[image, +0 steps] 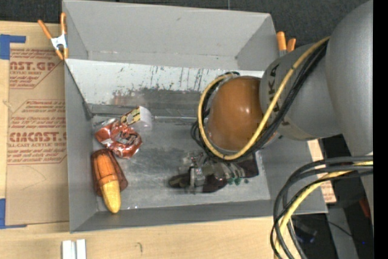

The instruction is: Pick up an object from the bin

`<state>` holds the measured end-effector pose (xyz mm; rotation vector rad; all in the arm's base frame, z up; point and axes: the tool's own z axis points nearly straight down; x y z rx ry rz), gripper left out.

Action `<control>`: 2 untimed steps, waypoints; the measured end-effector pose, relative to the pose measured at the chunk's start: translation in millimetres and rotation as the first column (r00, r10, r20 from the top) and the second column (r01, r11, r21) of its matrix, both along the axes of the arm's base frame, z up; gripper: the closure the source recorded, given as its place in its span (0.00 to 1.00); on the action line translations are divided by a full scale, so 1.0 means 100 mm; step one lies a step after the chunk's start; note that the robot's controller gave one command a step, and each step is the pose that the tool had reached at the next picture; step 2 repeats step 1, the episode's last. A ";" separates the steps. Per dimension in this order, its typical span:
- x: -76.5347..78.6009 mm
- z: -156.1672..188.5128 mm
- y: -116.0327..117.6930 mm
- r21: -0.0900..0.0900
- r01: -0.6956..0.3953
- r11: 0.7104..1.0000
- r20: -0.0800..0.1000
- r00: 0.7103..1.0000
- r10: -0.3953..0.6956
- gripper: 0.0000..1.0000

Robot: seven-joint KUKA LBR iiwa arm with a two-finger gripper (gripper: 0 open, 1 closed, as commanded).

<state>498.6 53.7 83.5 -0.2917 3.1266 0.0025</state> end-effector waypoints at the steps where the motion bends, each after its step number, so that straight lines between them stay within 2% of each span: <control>1: 0.13 1.95 0.07 -0.001 -0.015 1.000 0.007 1.000 0.015 1.00; 2: 0.13 1.95 0.07 -0.001 -0.015 1.000 0.007 1.000 0.015 1.00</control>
Offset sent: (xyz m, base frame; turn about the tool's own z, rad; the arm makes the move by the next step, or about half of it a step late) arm 0.0000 0.0000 0.0000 0.0000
